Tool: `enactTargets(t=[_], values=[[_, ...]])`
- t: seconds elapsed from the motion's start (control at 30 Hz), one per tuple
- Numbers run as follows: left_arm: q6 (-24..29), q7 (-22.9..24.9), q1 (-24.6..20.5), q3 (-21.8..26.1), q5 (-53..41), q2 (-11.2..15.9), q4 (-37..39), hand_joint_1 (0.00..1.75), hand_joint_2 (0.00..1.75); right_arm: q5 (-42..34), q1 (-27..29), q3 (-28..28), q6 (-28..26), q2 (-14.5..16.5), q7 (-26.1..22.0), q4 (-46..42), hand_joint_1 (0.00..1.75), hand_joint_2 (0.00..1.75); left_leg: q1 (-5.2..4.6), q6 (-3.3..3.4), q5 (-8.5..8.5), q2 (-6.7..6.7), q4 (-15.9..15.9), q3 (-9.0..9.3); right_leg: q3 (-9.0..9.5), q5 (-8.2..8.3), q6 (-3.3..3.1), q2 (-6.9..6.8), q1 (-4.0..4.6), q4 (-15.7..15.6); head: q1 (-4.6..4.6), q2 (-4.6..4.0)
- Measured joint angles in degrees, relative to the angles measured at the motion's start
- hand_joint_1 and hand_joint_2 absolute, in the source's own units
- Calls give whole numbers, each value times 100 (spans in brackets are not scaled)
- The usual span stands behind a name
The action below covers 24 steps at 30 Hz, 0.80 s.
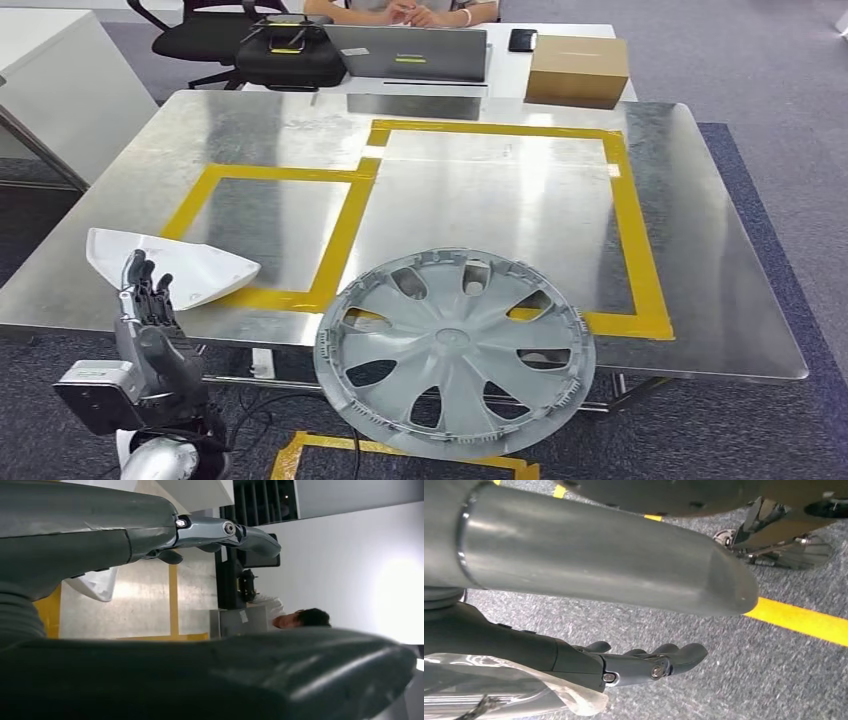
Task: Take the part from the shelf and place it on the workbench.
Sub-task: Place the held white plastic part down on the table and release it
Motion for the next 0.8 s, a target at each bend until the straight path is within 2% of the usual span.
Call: enactTargets(t=[0.1, 0.13, 0.17, 0.2, 0.27, 0.3, 0.33, 0.37, 0.43, 0.47, 0.5, 0.53, 0.6, 0.63, 0.67, 0.7, 0.73, 0.77, 0.8], values=[[67, -49, 96, 69, 71, 0, -67, 0, 0, -4, 0, -20, -16, 35, 13, 0, 0, 0, 11, -62, -680, 4, 1046, -345, -116, 87, -68, -29, 4, -3, -5, 0], [91, -65, 134, 83, 87, 0, -74, 0, 0, -7, 2, -27, -21, 43, 14, 0, 0, 0, 11, -65, -792, 4, 1283, -392, -165, 123, -71, -35, 9, -1, -5, 0], [115, -80, 169, 96, 95, 1, -83, 0, 0, -9, 3, -36, -26, 49, 14, 0, 0, 0, 10, -58, -792, 4, 1308, -337, -214, 161, -69, -38, 14, 0, -5, 0], [138, -96, 197, 109, 98, 1, -97, 0, 0, -11, 4, -46, -30, 54, 16, 0, 0, 0, 8, -40, -688, 4, 1085, -158, -259, 200, -61, -39, 20, 1, -5, 0], [193, -132, 232, 139, 88, 1, -149, 0, 0, -22, 4, -66, -35, 74, 19, 0, 0, 0, -9, 29, -407, 6, 204, 415, -333, 281, -32, -36, 34, 5, -5, 0], [219, -150, 240, 153, 78, 1, -176, 0, 0, -29, 5, -78, -36, 84, 20, -1, 0, 0, -24, 62, -305, 7, -181, 644, -358, 321, -5, -35, 42, 8, -1, 0], [245, -163, 250, 162, 69, 0, -198, 0, 0, -40, 6, -90, -33, 94, 21, -1, 0, 0, -41, 91, -254, 9, -416, 774, -375, 360, 26, -38, 45, 9, -1, 0], [265, -172, 266, 168, 62, 1, -213, 0, 0, -51, 7, -102, -29, 102, 26, -2, 0, 0, -60, 115, -235, 10, -498, 803, -385, 399, 62, -42, 43, 6, 0, 0], [305, -176, 305, 178, 55, -1, -231, 0, 0, -71, 12, -122, -21, 110, 45, -3, 0, 0, -70, 173, -140, 18, -499, 747, -400, 460, 135, -46, 22, -10, -3, 0], [321, -178, 317, 183, 53, -3, -239, 0, 0, -81, 15, -133, -19, 113, 61, -3, 0, 0, -63, 212, -78, 27, -512, 703, -437, 397, 167, -41, 13, 26, 3, 0], [338, -179, 323, 185, 52, -7, -246, 0, 0, -90, 20, -144, -17, 115, 76, -4, 0, 0, -51, 249, -12, 36, -529, 646, -499, 232, 195, -32, 9, 149, 14, 0], [351, -181, 329, 185, 51, -13, -250, 0, 0, -99, 23, -155, -17, 116, 93, -4, 0, 0, -39, 278, 54, 47, -540, 575, -587, -27, 218, -24, 5, 386, 28, 0], [372, -183, 346, 185, 51, -20, -251, 0, 0, -107, 24, -173, -17, 117, 128, -4, 0, 0, -43, 304, 156, 64, -536, 426, -771, -574, 256, -18, 3, 1108, 50, 0], [376, -189, 353, 185, 52, -23, -251, 0, 0, -108, 23, -183, -17, 117, 143, -4, 0, 0, -45, 303, 206, 80, -532, 349, -812, -689, 269, -19, 3, 1427, 53, 0], [379, -197, 356, 185, 54, -25, -251, 0, 0, -109, 22, -194, -15, 117, 156, -4, 0, 0, -47, 298, 253, 104, -527, 275, -781, -661, 278, -20, 3, 1602, 55, 0], [379, -208, 358, 185, 55, -26, -251, 0, 0, -113, 21, -203, -11, 117, 167, -4, 0, 0, -46, 289, 291, 133, -519, 209, -654, -522, 280, -26, 3, 1576, 59, 0], [379, -220, 359, 184, 56, -26, -251, 0, 0, -117, 19, -210, -7, 117, 177, -5, 0, 0, -44, 275, 324, 163, -505, 158, -424, -348, 277, -45, 2, 1345, 59, 0], [379, -233, 359, 184, 56, -26, -251, 0, 0, -121, 13, -219, -2, 119, 185, -6, 0, 0, -47, 256, 349, 194, -485, 127, -112, -235, 269, -104, 3, 952, 59, 0], [378, -246, 359, 184, 54, -26, -254, 0, 0, -123, 1, -227, 3, 121, 188, -8, 0, 0, -56, 235, 364, 228, -456, 102, 216, -211, 257, -172, 12, 514, 62, 0]])
